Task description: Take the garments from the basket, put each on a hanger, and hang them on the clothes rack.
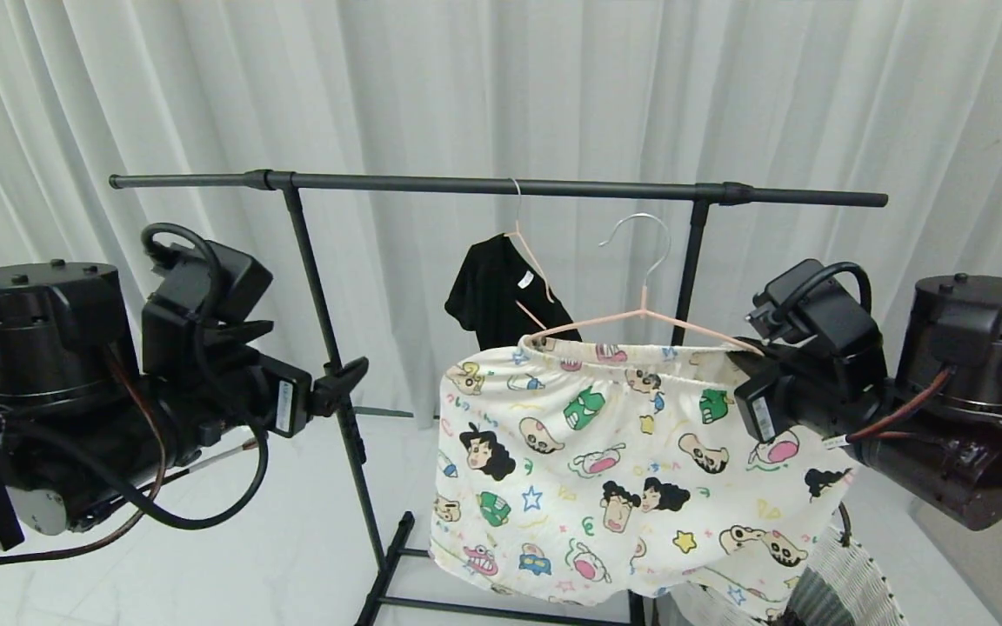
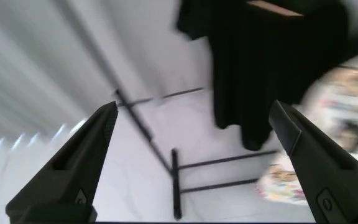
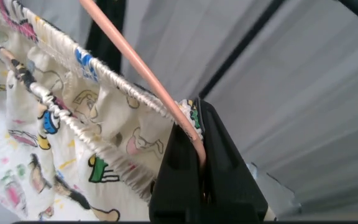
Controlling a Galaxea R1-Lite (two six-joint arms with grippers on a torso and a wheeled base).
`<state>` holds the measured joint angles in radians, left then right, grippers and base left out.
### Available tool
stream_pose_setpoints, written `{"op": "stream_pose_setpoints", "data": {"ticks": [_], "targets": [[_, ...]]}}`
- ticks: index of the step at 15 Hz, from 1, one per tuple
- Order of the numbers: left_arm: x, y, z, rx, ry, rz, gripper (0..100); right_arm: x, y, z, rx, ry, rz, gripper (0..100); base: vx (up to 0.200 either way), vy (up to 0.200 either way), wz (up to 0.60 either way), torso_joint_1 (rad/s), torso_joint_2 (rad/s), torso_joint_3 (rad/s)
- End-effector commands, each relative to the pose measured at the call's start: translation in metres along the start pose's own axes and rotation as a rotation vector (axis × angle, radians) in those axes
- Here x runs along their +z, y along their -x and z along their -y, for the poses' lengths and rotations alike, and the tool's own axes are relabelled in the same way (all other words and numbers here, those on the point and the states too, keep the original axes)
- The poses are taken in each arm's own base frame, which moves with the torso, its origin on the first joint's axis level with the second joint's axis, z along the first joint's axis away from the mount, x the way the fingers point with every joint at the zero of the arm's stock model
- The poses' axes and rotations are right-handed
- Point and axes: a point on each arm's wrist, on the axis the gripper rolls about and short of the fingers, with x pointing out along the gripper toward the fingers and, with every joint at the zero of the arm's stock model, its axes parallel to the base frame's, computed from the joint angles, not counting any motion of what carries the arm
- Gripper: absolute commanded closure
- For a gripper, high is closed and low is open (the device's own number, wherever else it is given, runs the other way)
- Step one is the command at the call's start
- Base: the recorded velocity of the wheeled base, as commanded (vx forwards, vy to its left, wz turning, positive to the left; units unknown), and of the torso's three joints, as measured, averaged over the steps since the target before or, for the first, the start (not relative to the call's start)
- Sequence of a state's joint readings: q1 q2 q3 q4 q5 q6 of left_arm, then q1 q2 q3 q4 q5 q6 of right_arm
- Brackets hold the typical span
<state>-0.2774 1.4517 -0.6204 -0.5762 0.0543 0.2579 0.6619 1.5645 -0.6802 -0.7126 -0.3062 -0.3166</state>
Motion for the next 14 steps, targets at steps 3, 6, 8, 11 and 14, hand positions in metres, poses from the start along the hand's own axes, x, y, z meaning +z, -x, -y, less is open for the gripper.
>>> {"op": "stream_pose_setpoints", "data": {"ticks": [3, 6, 8, 11, 14], "targets": [[-0.015, -0.002, -0.017, 0.288, 0.096, -0.104, 0, -0.024, 0.024, 0.022, -0.133, 0.008, -0.119, 100, 0.000, 0.000, 0.00, 0.000, 0.00, 0.000], [-0.026, 0.000, -0.029, 0.355, 0.103, -0.151, 0, -0.050, 0.051, 0.043, -0.239, 0.009, -0.229, 100, 0.000, 0.000, 0.00, 0.000, 0.00, 0.000], [-0.029, 0.001, -0.033, 0.375, 0.107, -0.163, 0, -0.059, 0.056, 0.058, -0.337, 0.003, -0.298, 100, 0.000, 0.000, 0.00, 0.000, 0.00, 0.000], [-0.037, 0.006, -0.030, 0.366, 0.101, -0.188, 0, -0.063, 0.041, 0.069, -0.415, -0.005, -0.352, 100, 0.000, 0.000, 0.00, 0.000, 0.00, 0.000], [-0.036, 0.007, -0.031, 0.391, 0.100, -0.186, 0, -0.059, 0.014, 0.073, -0.478, -0.040, -0.374, 100, 0.000, 0.000, 0.00, 0.000, 0.00, 0.000]]}}
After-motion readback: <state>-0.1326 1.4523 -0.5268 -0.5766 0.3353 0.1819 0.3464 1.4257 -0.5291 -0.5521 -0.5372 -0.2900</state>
